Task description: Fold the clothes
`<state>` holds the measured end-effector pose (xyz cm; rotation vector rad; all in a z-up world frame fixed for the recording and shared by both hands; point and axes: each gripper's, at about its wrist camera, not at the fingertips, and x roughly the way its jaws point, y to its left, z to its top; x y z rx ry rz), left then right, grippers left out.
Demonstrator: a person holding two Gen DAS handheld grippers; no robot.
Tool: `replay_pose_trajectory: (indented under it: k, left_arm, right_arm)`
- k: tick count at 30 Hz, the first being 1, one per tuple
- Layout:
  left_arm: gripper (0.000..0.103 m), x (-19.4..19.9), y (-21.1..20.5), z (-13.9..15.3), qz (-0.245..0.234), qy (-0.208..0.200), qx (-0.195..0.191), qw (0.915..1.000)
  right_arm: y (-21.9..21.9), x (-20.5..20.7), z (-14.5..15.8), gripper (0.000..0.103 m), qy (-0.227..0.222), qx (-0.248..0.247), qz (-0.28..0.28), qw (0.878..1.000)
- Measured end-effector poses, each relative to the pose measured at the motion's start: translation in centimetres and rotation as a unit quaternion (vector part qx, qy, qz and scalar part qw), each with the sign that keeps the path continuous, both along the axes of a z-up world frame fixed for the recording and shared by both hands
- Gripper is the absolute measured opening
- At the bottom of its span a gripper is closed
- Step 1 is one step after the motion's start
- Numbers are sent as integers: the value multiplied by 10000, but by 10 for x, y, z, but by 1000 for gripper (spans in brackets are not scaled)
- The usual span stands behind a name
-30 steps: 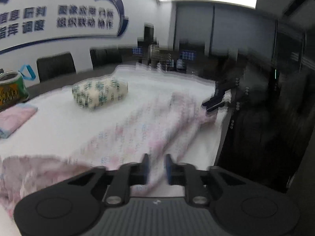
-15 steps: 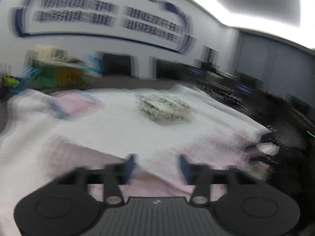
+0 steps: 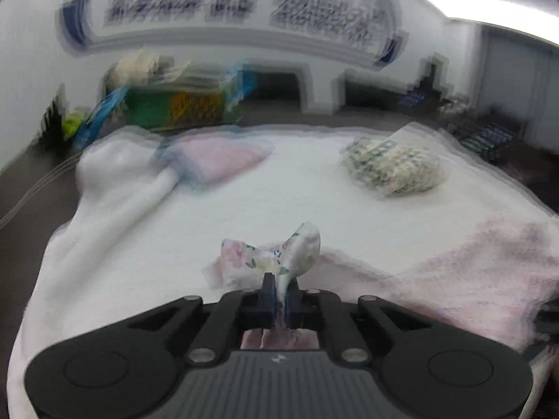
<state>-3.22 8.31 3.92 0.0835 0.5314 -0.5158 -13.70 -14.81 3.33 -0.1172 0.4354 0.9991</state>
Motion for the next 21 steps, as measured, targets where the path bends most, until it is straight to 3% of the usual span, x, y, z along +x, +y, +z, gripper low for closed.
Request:
replay_pose_trajectory:
  k: [2, 3, 6, 8, 10, 14, 17, 19, 21]
  left_arm:
    - [4, -38, 2, 8, -693, -588, 135, 9958]
    - [4, -52, -3, 7, -1049, -630, 409, 9916]
    - [5, -74, -16, -16, -1896, -113, 1172, 9748]
    - [5, -78, -17, -30, -2013, 18, 1483, 9682]
    - [6, -76, -14, -27, -2047, 111, 1373, 9691]
    - [6, -73, -17, -21, -2259, 60, 1554, 9617]
    - [6, -71, -21, -25, -2334, -47, 1661, 9581]
    - [8, -67, -17, -23, -2341, 51, 1548, 9598]
    - [9, -61, -11, -21, -2315, 229, 1365, 9629]
  right_arm:
    - [-5, -5, -1, 54, -37, 57, 74, 9999]
    - [-8, -7, -1, 54, -38, 81, 86, 9999]
    - [-20, -9, 2, 59, -114, 140, 37, 9998]
    - [-21, -7, 4, 69, -250, 11, -16, 9997]
    - [-14, -11, 7, 78, -630, -247, -33, 9977]
    - [12, -8, 15, 81, -1674, -862, 485, 9809]
    - [22, 13, 29, 82, -1667, -934, 1192, 9743]
    - [39, 31, 33, 82, -1606, -1227, 1843, 9619]
    - [60, 43, 26, 82, -1764, -1767, 2154, 9441]
